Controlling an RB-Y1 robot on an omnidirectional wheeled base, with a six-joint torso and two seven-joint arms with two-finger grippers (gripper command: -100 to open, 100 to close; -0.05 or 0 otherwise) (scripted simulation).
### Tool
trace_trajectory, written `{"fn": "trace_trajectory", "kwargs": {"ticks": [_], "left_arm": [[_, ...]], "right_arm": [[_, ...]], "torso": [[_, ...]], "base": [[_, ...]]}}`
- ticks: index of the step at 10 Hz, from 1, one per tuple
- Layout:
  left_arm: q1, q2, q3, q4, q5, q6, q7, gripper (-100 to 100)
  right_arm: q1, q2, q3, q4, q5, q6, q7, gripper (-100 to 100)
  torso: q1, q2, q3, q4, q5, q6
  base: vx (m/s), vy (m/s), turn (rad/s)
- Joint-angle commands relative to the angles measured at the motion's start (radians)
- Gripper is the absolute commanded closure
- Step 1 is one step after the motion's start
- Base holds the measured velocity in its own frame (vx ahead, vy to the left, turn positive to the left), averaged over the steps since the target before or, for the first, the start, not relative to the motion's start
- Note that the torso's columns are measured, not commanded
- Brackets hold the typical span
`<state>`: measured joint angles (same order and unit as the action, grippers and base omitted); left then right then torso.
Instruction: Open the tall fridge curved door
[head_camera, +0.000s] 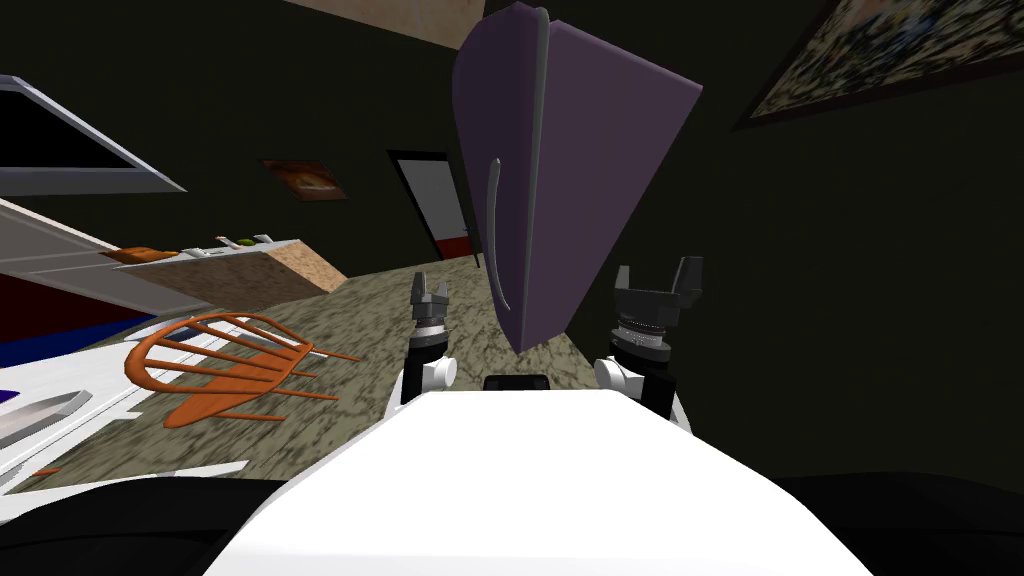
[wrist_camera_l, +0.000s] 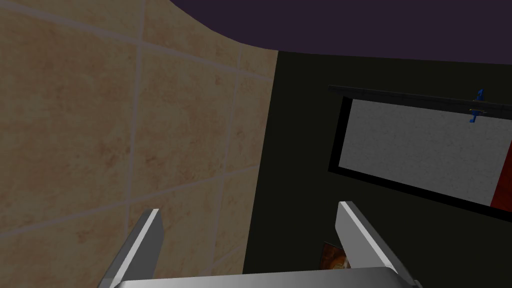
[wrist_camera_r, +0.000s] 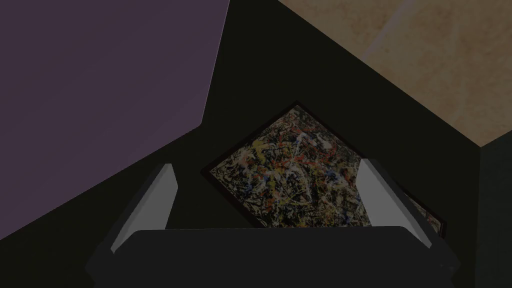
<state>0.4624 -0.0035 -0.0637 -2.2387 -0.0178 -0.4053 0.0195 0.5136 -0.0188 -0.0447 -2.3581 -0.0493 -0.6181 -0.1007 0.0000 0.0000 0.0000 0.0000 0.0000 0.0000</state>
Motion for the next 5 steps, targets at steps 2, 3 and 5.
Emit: {"fn": "trace_trajectory", "kwargs": {"ticks": [2,3,5], "left_arm": [[0.000,0.000,0.000,0.000,0.000,0.000,0.000,0],[0.000,0.000,0.000,0.000,0.000,0.000,0.000,0],[0.000,0.000,0.000,0.000,0.000,0.000,0.000,0]], "right_arm": [[0.000,0.000,0.000,0.000,0.000,0.000,0.000,0],[0.000,0.000,0.000,0.000,0.000,0.000,0.000,0],[0.000,0.000,0.000,0.000,0.000,0.000,0.000,0]], "torso": [[0.000,0.104,-0.209,0.105,0.000,0.000],[0.000,0.175,-0.351,0.176,0.000,0.000],[0.000,0.322,-0.644,0.322,0.000,0.000]], "base": [[0.000,0.000,0.000],[0.000,0.000,0.000],[0.000,0.000,0.000]]}}
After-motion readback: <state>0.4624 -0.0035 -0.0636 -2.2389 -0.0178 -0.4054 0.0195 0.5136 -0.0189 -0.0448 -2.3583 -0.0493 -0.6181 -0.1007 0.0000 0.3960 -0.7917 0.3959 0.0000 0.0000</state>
